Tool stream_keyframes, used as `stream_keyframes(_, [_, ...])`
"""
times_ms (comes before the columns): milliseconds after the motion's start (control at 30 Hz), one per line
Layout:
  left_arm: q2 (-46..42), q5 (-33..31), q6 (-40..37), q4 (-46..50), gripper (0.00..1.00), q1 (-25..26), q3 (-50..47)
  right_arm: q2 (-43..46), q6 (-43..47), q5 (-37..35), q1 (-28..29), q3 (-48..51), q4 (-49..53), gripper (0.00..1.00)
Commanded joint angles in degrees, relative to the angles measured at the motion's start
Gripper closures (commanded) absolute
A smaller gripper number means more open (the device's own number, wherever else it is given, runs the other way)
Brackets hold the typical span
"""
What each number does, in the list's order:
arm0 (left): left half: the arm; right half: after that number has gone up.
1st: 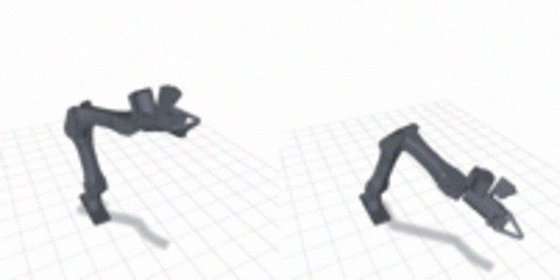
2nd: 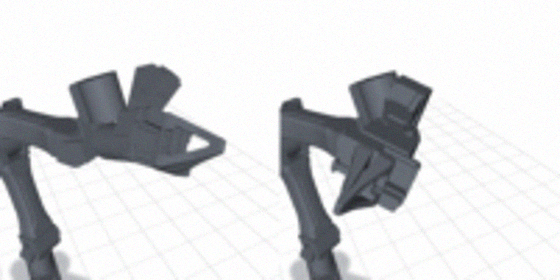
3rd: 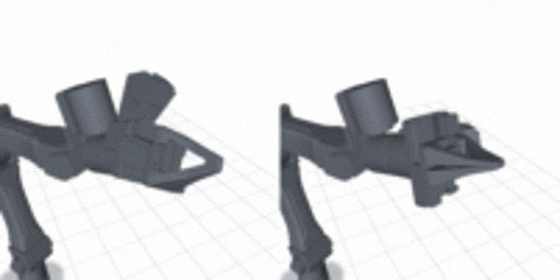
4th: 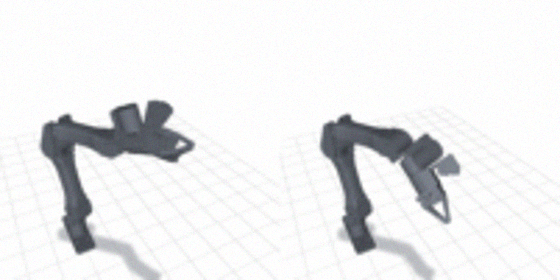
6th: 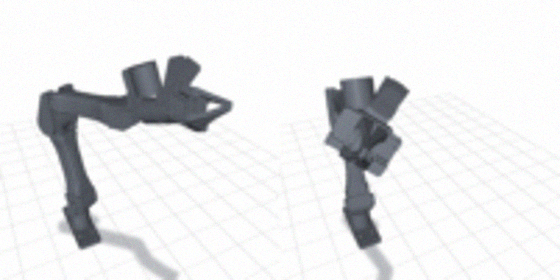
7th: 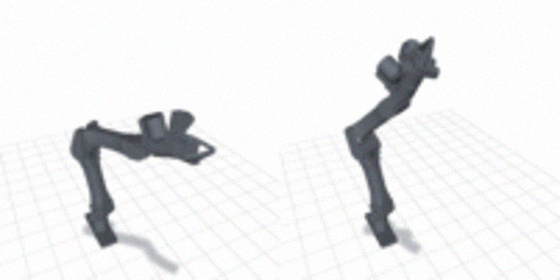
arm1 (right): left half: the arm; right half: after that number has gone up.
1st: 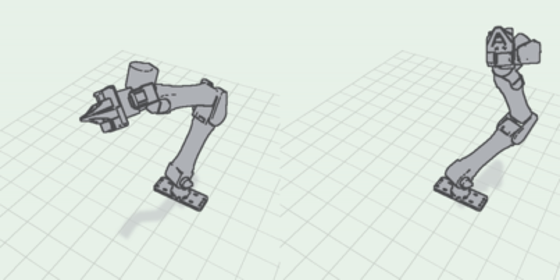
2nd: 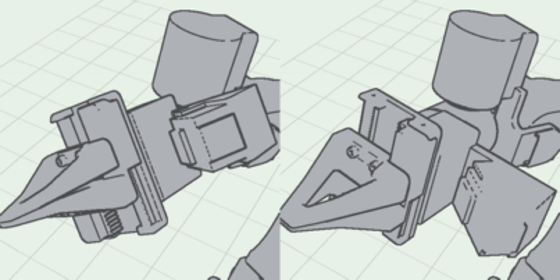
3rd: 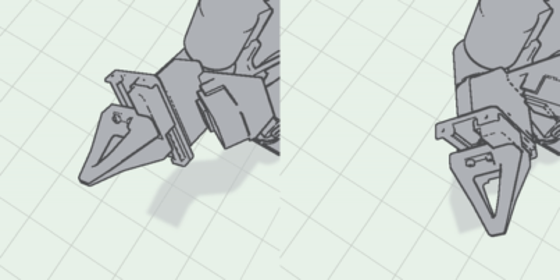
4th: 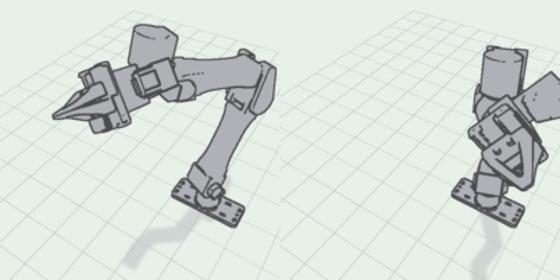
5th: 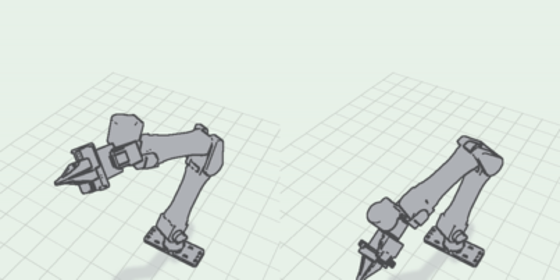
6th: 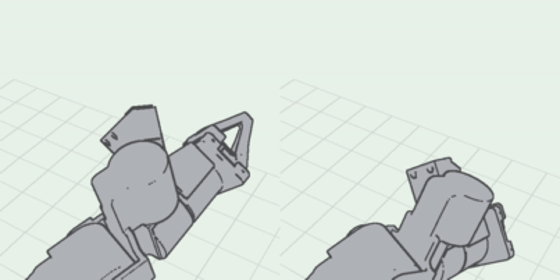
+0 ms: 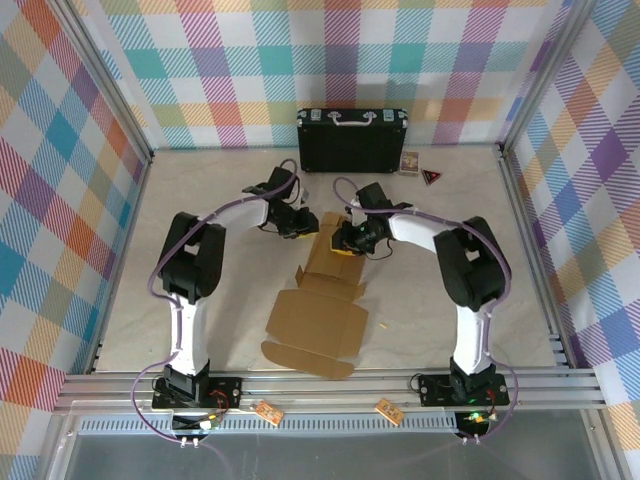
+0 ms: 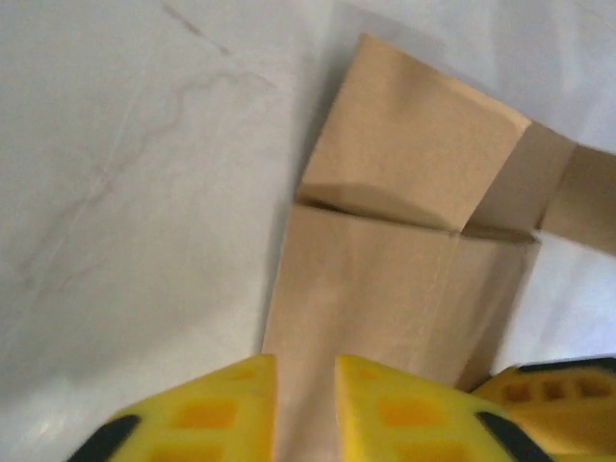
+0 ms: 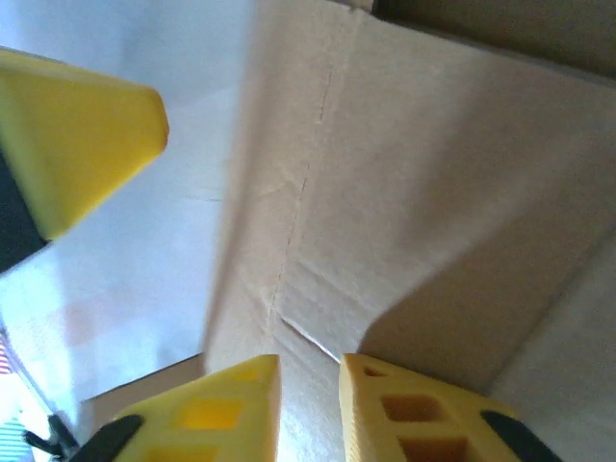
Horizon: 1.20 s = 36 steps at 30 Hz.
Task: Fold the paper box
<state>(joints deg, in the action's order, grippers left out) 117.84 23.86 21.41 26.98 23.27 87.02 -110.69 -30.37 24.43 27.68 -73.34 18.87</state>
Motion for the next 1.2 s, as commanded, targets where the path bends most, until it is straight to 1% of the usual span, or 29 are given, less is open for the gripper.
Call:
stream_keyframes(0, [-9.16,-1.51,0.25,4.05,0.6,-1.23,0.24,11.55,3.6,-3.98,-0.17,0.08,5.13,0.58])
stream_keyframes(33, [-10.77,-0.49,0.9,3.06,0.54,-1.92,-0.97,13.66,4.09,-5.66,-0.3,0.41,6.49,0.51])
stream_keyframes(100, [-13.7,0.86,2.16,0.71,0.48,-2.59,-3.65,16.3,4.74,-8.55,-0.98,2.39,7.95,0.42])
stream_keyframes(167, [-14.56,2.77,1.91,1.49,0.45,-2.44,-4.55,16.93,4.54,-10.14,-1.92,5.16,8.96,0.39])
stream_keyframes(233, [-15.0,3.83,0.94,2.53,0.44,-1.95,-5.61,16.19,4.1,-10.08,-2.92,8.88,7.69,0.39])
stream_keyframes(300, [-15.62,3.29,-0.66,3.51,0.43,-1.24,-6.87,14.76,4.05,-9.58,-3.25,10.76,7.05,0.39])
stream_keyframes(367, [-15.45,1.64,-2.13,5.73,0.42,-0.64,-7.07,13.87,4.29,-9.22,-3.25,11.57,6.92,0.36])
stream_keyframes(500, [-15.37,-0.24,-4.7,9.1,0.4,1.55,-6.4,14.56,4.2,-11.06,-3.25,11.64,7.65,0.27])
stream_keyframes(633, [-15.66,-1.09,-4.99,10.18,0.39,2.83,-5.94,15.64,3.72,-10.27,-3.16,10.38,8.68,0.2])
stream_keyframes(700, [-15.77,-1.27,-5.25,10.58,0.35,3.6,-5.54,15.82,3.36,-9.83,-2.97,9.25,9.25,0.14])
stream_keyframes(800, [-14.94,-2.52,-5.59,11.51,0.31,4.56,-4.25,14.31,3.85,-11.53,-2.47,4.95,12.69,0.13])
stream_keyframes(867, [-13.4,-5.35,-5.9,12.95,0.31,5.42,-2.76,12.8,3.84,-12.59,-2.2,2.57,14.27,0.13])
stream_keyframes(900, [-12.51,-7.01,-6.07,13.67,0.31,5.91,-2.1,11.75,3.74,-12.99,-2.11,1.38,14.69,0.12])
stream_keyframes(1000, [-10.85,-8.89,-5.96,13.55,0.33,6.89,-1.2,8.46,3.73,-13.19,-1.85,-1.55,16.46,0.12])
stream_keyframes(1067, [-9.55,-11.23,-6.03,14.12,0.34,7.31,-0.06,6.8,4.27,-13.74,-1.09,-3.02,16.96,0.12])
stream_keyframes(1167, [-7.14,-13.37,-6.38,15.41,0.37,7.45,2.34,4.13,5.59,-15.05,-0.22,-5.41,18.57,0.13])
